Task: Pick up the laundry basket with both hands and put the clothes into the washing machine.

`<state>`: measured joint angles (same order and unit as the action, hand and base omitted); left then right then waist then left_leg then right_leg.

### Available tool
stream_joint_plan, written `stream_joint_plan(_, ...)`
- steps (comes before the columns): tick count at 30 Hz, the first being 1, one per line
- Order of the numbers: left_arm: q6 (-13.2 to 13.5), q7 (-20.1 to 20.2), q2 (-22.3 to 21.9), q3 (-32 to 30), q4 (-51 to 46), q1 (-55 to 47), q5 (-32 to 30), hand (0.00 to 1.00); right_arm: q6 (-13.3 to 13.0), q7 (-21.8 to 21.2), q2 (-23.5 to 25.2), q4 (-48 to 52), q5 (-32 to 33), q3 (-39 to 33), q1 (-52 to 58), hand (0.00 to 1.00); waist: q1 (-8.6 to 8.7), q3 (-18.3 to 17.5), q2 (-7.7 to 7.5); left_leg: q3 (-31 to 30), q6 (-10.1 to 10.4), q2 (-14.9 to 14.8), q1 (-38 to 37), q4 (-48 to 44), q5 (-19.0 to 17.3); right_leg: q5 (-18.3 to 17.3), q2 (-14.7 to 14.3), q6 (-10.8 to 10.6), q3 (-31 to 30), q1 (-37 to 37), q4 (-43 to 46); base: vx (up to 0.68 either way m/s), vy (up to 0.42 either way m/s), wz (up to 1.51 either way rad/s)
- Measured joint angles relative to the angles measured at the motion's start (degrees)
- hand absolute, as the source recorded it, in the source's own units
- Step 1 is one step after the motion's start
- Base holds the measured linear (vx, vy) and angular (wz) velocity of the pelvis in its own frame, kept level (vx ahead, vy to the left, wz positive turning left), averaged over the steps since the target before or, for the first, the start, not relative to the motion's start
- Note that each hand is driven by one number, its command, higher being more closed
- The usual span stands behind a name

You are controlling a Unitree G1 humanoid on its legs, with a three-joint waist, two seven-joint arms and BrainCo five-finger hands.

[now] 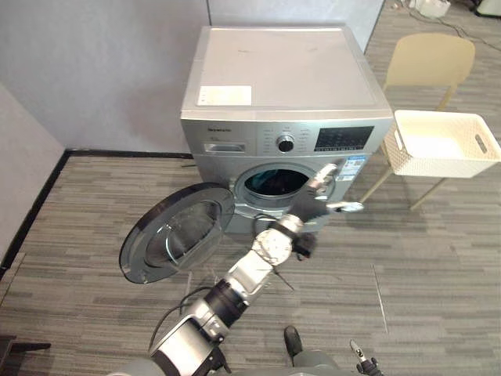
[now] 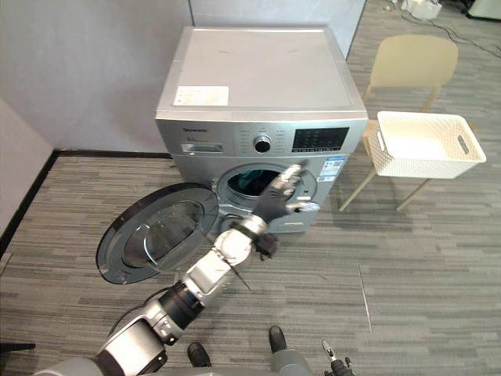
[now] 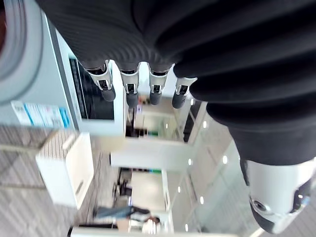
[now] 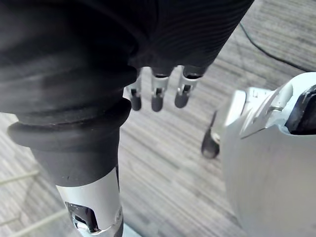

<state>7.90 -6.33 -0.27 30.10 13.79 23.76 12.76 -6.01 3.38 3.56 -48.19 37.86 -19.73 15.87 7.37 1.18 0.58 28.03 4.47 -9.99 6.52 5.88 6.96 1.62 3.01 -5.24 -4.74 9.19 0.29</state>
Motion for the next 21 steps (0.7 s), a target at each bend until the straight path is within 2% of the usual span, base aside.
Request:
stream_joint_plan(1, 0.0, -0.1, 0.4, -2.1, -0.4, -1.3, -0.1, 0.0, 0.0, 0.0, 0.0, -0.2, -0.2, 0.0, 0.1, 0.0, -0.46, -0.1, -0.12, -0.2, 0.0, 0.1, 0.1, 0.0, 0.0, 0.0, 0.1, 0.0, 0.1, 0.0, 0.0, -0.01, 0.006, 0.21)
stream_joint_plan(3, -0.1, -0.6, 1.7, -12.2, -0.5, -5.1, -1.4, 0.0, 0.1, -0.5, -0.2, -1.1, -0.2, 0.1, 0.1, 0.0, -1.08, -0.5, -0.61, -1.3, -0.1, 0.3, 0.8, 0.0, 0.0, 0.0, 0.4, 0.0, 1.7, -0.2, -0.1, 0.0, 0.008, 0.3)
stream_joint_plan(4, -0.1, -1.3, 2.2, -14.8, -0.4, -5.7, -2.2, 0.0, 0.1, -0.8, -0.2, -1.3, -0.3, 0.1, 0.1, 0.0, -1.54, -0.6, -0.87, -1.3, -0.1, 0.2, 0.9, 0.0, 0.0, 0.0, 0.4, 0.0, 1.8, -0.2, -0.1, 0.01, 0.007, 0.22)
stream_joint_plan(6, -0.1, -3.5, 4.3, -26.2, 1.2, -6.9, -2.3, 0.0, 0.2, -1.1, -0.8, -3.4, -0.4, 1.7, -0.3, 0.0, -2.25, -1.2, -1.96, -1.4, -0.2, 0.4, 1.3, 0.0, 0.1, 0.0, 0.7, 0.0, 2.6, -0.2, -0.3, 0.02, 0.007, 0.17)
stream_joint_plan(8, -0.2, -5.6, 6.6, -32.3, 2.9, -6.9, -2.0, 0.0, 0.2, -1.2, -1.3, -4.6, -1.3, 2.9, -1.1, 0.0, -2.28, -1.6, -2.55, -1.5, -0.1, 0.4, 1.9, 0.0, 0.2, 0.0, 0.8, 0.0, 3.2, 0.0, -0.4, 0.03, 0.008, 0.19)
stream_joint_plan(10, -0.7, -8.5, 11.6, -38.9, 5.2, -6.8, -2.0, 0.0, 0.3, -1.3, -1.8, -5.7, -2.5, 5.3, -2.2, 0.0, -2.59, -2.0, -3.76, -1.9, -0.1, 0.6, 2.8, 0.0, 0.3, 0.1, 1.1, 0.0, 3.6, 0.4, -0.6, 0.04, 0.008, 0.11)
stream_joint_plan(14, -1.2, -11.4, 18.5, -43.1, 10.2, -1.2, -2.2, 0.0, 0.2, -2.3, -1.8, -6.6, -2.5, 7.5, -3.7, 0.0, -4.36, -1.9, -6.0, -3.9, -0.9, 0.8, 6.7, -0.1, 1.0, 0.3, 1.2, 0.1, 5.4, 3.0, -0.6, 0.03, 0.0, 0.28)
stream_joint_plan(16, -1.3, -12.4, 22.3, -43.7, 14.5, 6.4, -2.3, 0.0, 0.1, -2.5, -1.7, -5.7, -2.3, 9.1, -5.4, 0.0, -5.34, -0.5, -7.85, -5.9, -1.4, 0.5, 10.8, -1.5, 1.9, 1.5, 1.0, -0.1, 6.7, 5.5, -0.8, 0.01, 0.0, 0.37)
stream_joint_plan(17, -1.3, -12.9, 23.1, -43.7, 16.0, 8.8, -2.3, 0.0, 0.0, -2.5, -1.6, -4.7, -1.8, 9.3, -5.7, 0.0, -5.45, -0.1, -8.12, -6.4, -1.5, 0.2, 12.5, -2.4, 1.8, 2.3, 0.8, -0.2, 7.1, 6.4, -0.9, -0.04, 0.0, 0.33)
stream_joint_plan(19, -1.3, -13.8, 26.0, -43.3, 19.8, 15.3, -2.3, 0.0, -0.3, -2.4, -1.6, -2.4, -0.4, 9.7, -7.6, 0.0, -5.9, 2.3, -9.07, -7.7, -2.0, -1.1, 16.2, -5.1, 1.5, 5.2, 0.0, -0.9, 7.8, 8.0, -2.1, -0.07, 0.001, 0.12)
stream_joint_plan(21, -1.3, -14.0, 28.5, -42.0, 25.1, 25.0, -2.3, 0.0, -1.4, -2.3, -1.8, 1.7, 1.9, 10.9, -9.2, 0.0, -6.6, 5.0, -10.42, -9.4, -2.7, -2.9, 22.3, -8.7, 0.4, 9.8, -1.4, -1.0, 8.0, 11.2, -4.2, -0.14, 0.01, -0.01)
